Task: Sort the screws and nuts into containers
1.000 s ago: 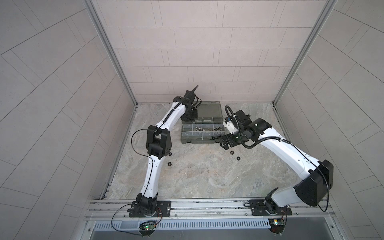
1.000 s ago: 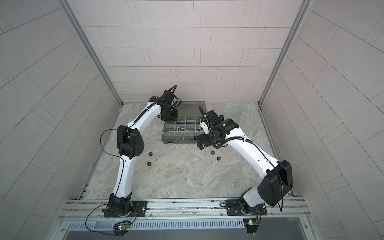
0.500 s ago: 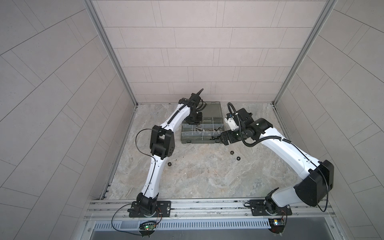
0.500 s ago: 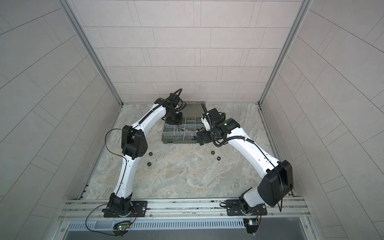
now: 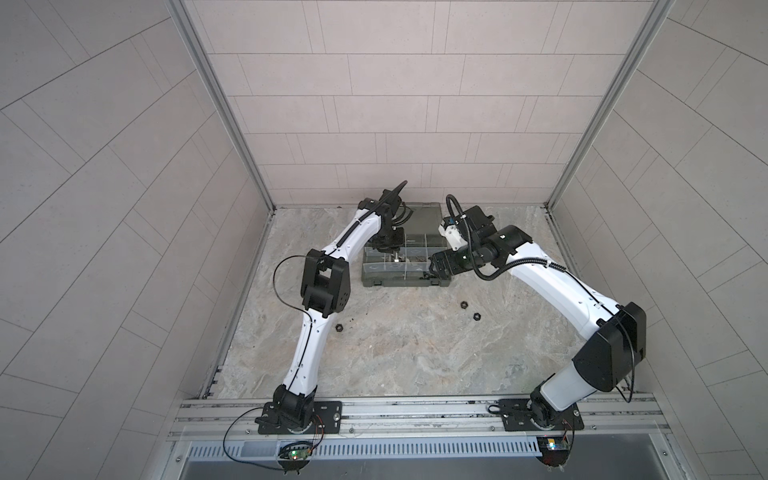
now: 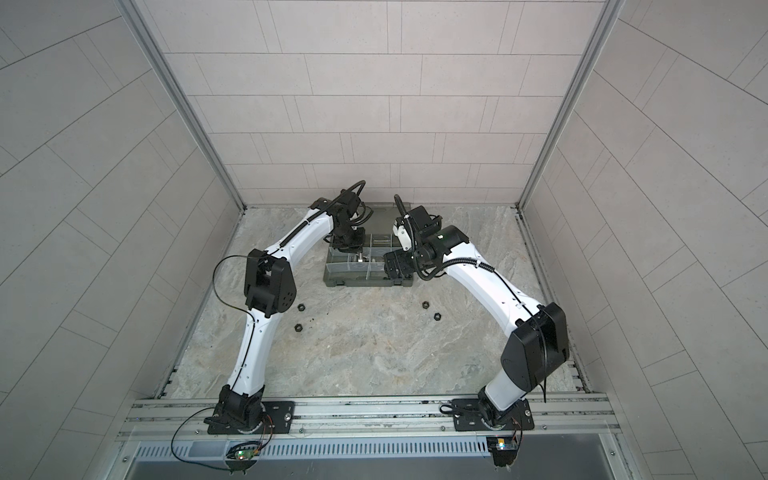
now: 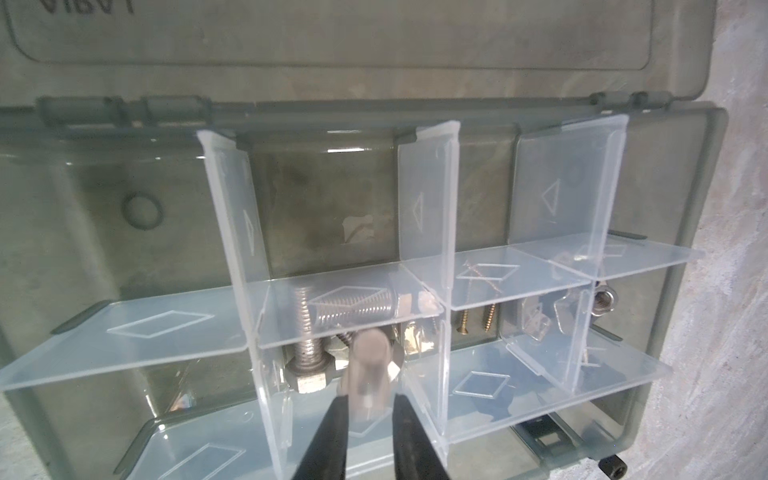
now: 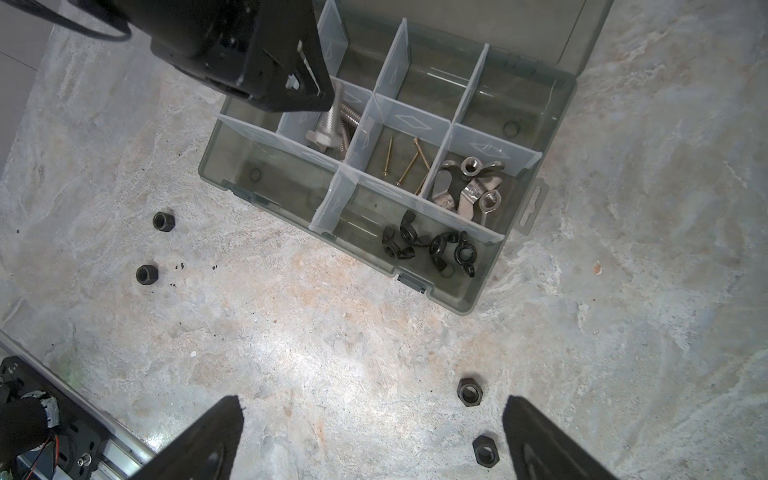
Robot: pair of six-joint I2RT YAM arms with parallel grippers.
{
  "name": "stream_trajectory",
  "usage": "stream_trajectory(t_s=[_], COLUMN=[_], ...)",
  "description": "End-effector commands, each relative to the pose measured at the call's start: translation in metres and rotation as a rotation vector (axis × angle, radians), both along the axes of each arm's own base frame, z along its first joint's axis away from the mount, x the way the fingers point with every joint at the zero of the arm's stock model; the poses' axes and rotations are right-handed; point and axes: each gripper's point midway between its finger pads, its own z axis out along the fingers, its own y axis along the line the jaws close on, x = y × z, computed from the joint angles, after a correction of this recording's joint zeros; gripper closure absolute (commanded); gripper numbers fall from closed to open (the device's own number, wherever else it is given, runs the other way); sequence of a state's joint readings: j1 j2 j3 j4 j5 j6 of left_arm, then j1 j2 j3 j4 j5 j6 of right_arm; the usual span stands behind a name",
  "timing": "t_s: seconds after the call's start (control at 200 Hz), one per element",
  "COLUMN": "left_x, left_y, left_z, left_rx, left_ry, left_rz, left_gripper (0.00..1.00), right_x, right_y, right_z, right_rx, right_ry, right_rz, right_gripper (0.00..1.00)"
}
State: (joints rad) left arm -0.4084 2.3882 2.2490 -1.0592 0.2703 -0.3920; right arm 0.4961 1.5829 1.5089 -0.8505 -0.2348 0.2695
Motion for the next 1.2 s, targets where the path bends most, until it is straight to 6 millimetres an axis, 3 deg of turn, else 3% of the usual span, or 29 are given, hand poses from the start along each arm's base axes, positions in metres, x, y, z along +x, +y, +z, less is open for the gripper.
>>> stream_trajectory(t_s=[0.0, 0.1, 0.235, 0.345, 0.475, 0.665, 0.821, 1.011, 1.196], left_x=[0.001, 0.003, -0.001, -0.013, -0.042, -0.095, -0.131, -0.152, -0.168], left_y=[-0.001, -0.001, 0.005, 0.026, 0.056, 0.105, 0.133, 0.152, 0.165], left_z=[-0.008, 0.000, 0.035, 0.057, 0.064, 0.055, 0.029, 0.007, -0.016], left_rx=[0.002, -0.014, -0.006, 0.026, 0.070, 0.141, 0.169, 0.169, 0.195], left_ry=[0.010, 0.005, -0.056, -0.079, -0.073, -0.049, 0.021, 0.048, 0.079], left_rz=[-0.011, -0.012, -0.026, -0.021, -0.003, 0.052, 0.105, 0.170, 0.197], left_gripper=[0.68, 0.66, 0.61, 0.59, 0.58, 0.52, 0.50, 0.48, 0.47], right_x=[0.002, 0.003, -0.001, -0.006, -0.010, -0.017, -0.026, -0.038, -0.045], right_y=[-0.005, -0.011, -0.023, -0.027, -0.026, -0.022, -0.008, 0.009, 0.008], right_z=[0.001, 0.001, -0.007, -0.017, -0.023, -0.024, -0.022, -0.021, -0.019], right_rx=[-0.023, -0.043, -0.062, -0.069, -0.056, -0.049, -0.058, -0.081, -0.079], right_ry=[0.010, 0.011, 0.033, 0.062, 0.093, 0.112, 0.111, 0.102, 0.093], right_rz=[-0.006, -0.019, -0.039, -0.051, -0.065, -0.050, 0.011, 0.081, 0.089], right_gripper=[0.01, 0.01, 0.01, 0.01, 0.01, 0.01, 0.01, 0.01, 0.01])
